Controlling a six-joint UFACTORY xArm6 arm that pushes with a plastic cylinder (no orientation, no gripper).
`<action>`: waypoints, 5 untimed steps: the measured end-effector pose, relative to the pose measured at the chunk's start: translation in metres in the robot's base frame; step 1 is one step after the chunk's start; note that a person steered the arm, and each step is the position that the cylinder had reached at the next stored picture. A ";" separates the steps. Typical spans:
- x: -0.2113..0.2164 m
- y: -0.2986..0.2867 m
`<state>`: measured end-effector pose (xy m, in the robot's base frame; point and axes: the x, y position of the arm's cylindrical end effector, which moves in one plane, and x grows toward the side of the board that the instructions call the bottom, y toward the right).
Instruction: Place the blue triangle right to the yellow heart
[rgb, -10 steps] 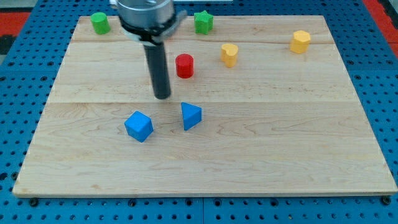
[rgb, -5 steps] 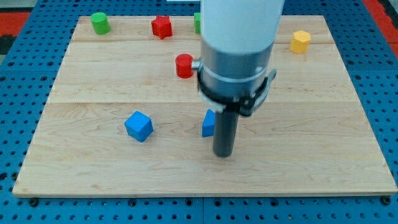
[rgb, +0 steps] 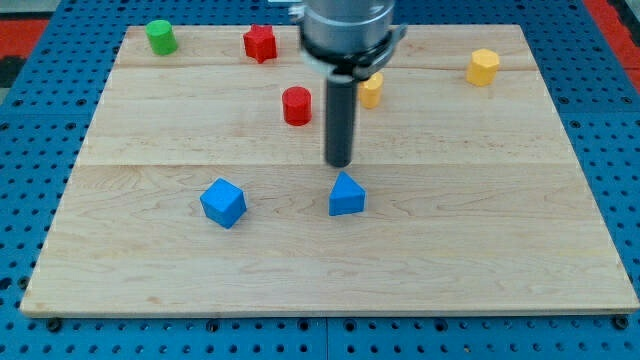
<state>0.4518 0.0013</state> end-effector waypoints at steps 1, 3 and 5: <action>0.029 -0.052; 0.035 0.038; 0.090 0.096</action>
<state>0.5419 0.0970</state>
